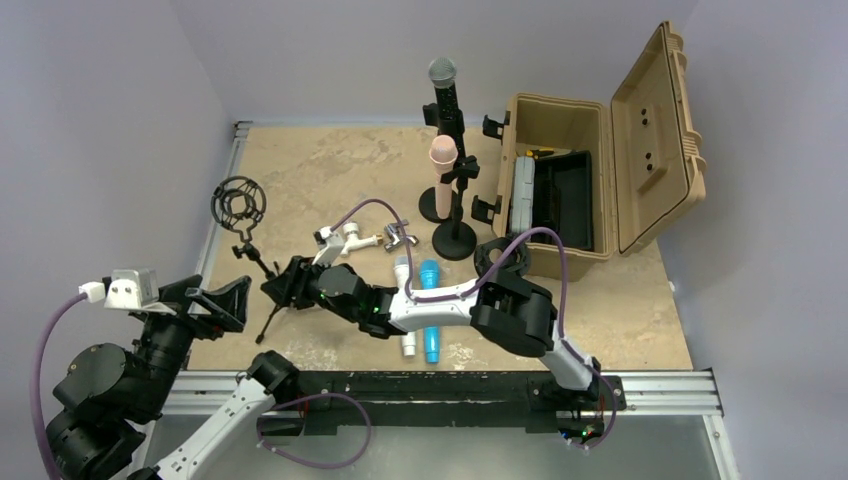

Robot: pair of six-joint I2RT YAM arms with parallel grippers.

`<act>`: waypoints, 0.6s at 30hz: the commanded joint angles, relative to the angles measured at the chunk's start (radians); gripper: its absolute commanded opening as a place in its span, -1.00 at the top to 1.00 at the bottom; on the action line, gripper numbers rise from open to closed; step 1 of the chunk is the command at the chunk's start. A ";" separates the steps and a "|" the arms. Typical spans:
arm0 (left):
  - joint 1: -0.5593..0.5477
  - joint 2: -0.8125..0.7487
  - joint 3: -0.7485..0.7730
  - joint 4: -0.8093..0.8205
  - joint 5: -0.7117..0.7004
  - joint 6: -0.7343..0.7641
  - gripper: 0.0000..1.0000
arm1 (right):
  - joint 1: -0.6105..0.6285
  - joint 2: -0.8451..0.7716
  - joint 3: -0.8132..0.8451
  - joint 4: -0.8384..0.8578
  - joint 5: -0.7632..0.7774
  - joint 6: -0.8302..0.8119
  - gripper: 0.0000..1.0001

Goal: Remove the microphone from the stand

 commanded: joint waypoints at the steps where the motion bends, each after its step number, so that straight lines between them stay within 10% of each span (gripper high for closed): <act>1: -0.002 -0.003 0.034 -0.014 -0.016 0.040 -0.75 | 0.003 0.010 0.064 0.010 0.052 0.004 0.05; 18: -0.003 0.015 0.045 0.004 -0.031 0.080 -0.75 | 0.002 0.044 0.117 -0.072 0.101 -0.103 0.96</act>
